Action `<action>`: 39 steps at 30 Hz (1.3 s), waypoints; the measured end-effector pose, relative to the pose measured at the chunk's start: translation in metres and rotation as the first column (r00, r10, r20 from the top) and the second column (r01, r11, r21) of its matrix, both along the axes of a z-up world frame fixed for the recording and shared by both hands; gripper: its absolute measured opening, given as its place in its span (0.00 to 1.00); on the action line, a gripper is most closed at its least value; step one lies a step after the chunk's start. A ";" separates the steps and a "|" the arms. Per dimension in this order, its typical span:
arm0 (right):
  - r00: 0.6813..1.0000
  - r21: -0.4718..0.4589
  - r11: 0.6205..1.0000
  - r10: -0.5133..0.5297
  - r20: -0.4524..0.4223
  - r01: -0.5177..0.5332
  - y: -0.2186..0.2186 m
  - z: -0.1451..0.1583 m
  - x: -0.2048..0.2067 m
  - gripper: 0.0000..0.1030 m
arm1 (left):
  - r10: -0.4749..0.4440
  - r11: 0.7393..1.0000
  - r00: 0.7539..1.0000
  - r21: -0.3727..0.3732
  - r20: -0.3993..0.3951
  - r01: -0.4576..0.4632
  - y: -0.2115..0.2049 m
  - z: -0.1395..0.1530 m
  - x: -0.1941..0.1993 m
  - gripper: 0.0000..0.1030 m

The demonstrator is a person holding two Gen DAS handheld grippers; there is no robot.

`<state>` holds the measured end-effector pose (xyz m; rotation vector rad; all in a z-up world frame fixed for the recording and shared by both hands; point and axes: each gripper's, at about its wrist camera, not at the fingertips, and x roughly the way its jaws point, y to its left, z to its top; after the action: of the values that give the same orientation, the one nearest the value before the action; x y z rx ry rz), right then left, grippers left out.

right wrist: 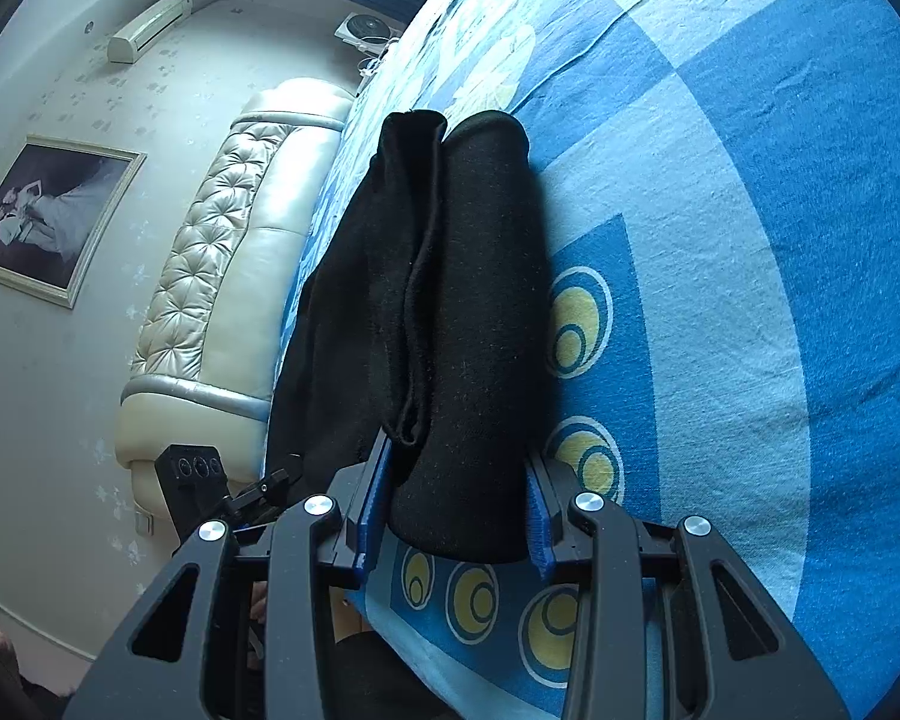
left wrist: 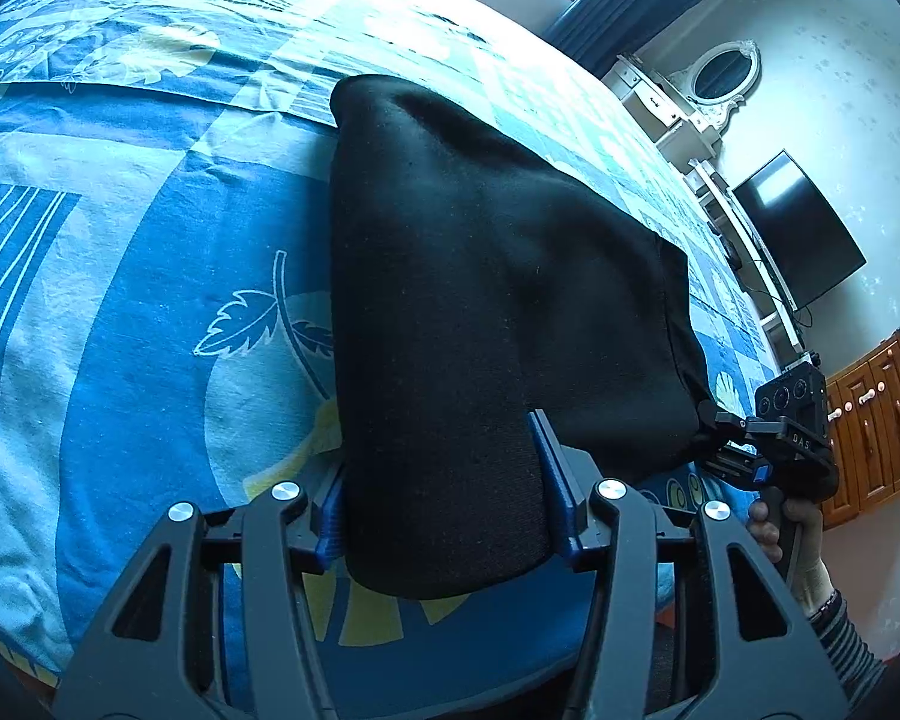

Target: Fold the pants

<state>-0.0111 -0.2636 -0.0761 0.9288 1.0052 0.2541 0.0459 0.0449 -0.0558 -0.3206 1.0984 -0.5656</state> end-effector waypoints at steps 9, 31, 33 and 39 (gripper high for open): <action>1.000 0.011 1.000 -0.002 0.006 0.002 -0.005 -0.003 -0.005 0.37 | -0.002 1.000 1.000 0.001 0.007 0.002 0.000 0.000 -0.006 0.51; 0.992 0.183 0.981 -0.081 0.094 0.063 -0.031 -0.007 -0.038 0.53 | 0.043 0.993 0.996 0.107 0.083 -0.051 -0.002 0.006 -0.013 0.92; 0.992 0.182 0.981 -0.084 0.093 0.066 -0.032 -0.006 -0.042 0.53 | 0.046 0.991 0.995 0.121 0.088 -0.056 -0.002 0.007 -0.014 0.92; 0.993 0.121 0.989 -0.095 0.073 0.086 -0.031 0.002 -0.054 0.54 | 0.059 0.980 0.993 0.185 0.107 -0.078 -0.006 0.017 -0.027 0.92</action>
<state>-0.0651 -0.2942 -0.0744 1.0610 0.8800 0.2737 0.0190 0.0389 -0.0390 -0.1621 1.0307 -0.4079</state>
